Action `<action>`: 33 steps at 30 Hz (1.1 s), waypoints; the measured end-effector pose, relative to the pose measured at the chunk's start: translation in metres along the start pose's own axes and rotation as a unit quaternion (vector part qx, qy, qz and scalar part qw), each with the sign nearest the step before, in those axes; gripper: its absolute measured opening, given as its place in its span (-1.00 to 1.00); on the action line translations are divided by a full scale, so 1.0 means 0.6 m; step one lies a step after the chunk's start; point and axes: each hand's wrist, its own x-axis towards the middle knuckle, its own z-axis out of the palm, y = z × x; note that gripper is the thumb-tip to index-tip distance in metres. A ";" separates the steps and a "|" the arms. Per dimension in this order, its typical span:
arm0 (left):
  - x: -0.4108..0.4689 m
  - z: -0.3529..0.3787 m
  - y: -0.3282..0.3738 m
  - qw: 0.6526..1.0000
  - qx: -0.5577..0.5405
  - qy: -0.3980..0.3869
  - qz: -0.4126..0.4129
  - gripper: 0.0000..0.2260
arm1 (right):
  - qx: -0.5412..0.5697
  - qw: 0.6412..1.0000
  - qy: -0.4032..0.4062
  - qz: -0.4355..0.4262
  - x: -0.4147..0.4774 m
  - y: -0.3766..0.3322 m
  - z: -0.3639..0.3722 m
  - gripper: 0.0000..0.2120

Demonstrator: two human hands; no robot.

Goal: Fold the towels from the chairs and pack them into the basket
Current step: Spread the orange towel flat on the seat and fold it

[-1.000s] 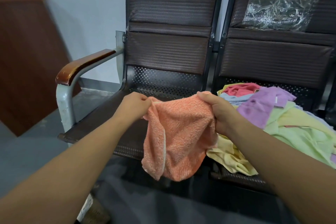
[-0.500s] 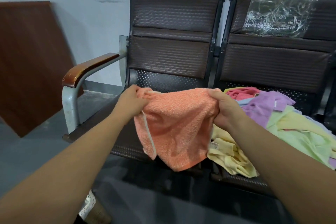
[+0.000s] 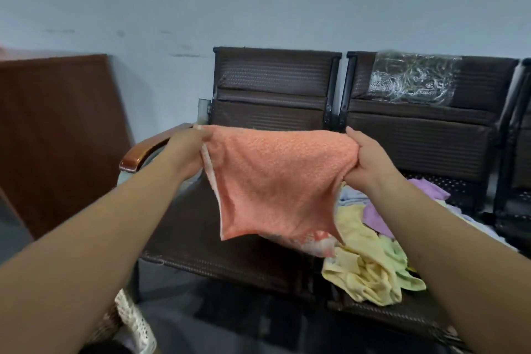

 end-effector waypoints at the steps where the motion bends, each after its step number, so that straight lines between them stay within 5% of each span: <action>1: 0.001 -0.007 -0.002 1.000 0.021 0.008 0.016 -0.86 | -0.030 0.999 0.019 0.003 -0.005 -0.001 0.000 -0.81; 5: -0.005 -0.036 -0.014 0.999 0.042 -0.011 0.016 -0.60 | -0.108 0.992 0.068 0.003 -0.012 -0.009 -0.017 -0.83; 10: -0.044 -0.031 -0.010 0.992 -0.094 -0.076 -0.021 -0.80 | -0.074 0.997 -0.017 -0.002 -0.019 0.003 -0.037 -0.46; 14: -0.067 -0.028 -0.020 0.989 -0.102 -0.106 0.002 -0.73 | -0.161 0.986 -0.033 -0.001 -0.015 0.015 -0.029 -0.70; 17: -0.062 -0.035 -0.024 0.995 -0.090 -0.028 0.012 -0.99 | -0.142 0.988 0.017 -0.055 0.004 0.022 -0.036 -0.79; 21: -0.027 -0.070 -0.033 0.987 0.081 0.098 0.093 -0.78 | -0.183 0.980 0.024 -0.071 0.014 0.028 -0.039 -0.60; 25: -0.024 -0.091 -0.025 0.971 0.189 0.031 0.143 -0.65 | -0.275 0.956 0.050 -0.087 0.017 0.037 -0.037 -0.73; 28: -0.027 -0.098 -0.018 0.944 0.294 0.031 0.148 -0.76 | -0.359 0.921 0.079 -0.130 0.022 0.038 -0.043 -0.92; 33: 0.004 -0.122 -0.029 0.961 0.265 0.035 0.072 -0.82 | -0.439 0.884 0.079 -0.141 0.061 0.046 -0.047 -0.92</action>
